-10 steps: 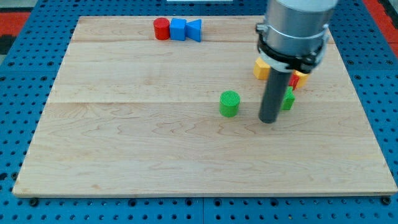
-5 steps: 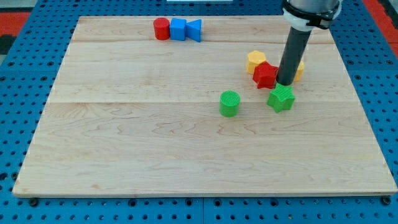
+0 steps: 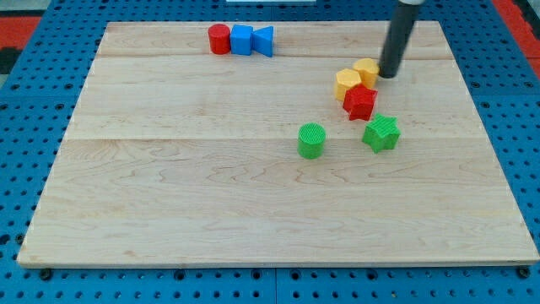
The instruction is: Form a diagonal line with yellow blocks and red star
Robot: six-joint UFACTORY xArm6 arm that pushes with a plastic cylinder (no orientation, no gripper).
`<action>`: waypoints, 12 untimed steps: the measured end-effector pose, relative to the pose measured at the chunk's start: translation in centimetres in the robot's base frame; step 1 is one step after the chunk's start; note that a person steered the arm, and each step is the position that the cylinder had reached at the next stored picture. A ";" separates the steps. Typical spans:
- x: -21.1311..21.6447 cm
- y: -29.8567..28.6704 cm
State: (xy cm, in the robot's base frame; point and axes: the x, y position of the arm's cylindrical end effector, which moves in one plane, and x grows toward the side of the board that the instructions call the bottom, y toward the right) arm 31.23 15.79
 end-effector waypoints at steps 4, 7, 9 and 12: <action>1.3 -11.2; 3.5 -4.2; 1.1 -10.3; -0.1 -3.8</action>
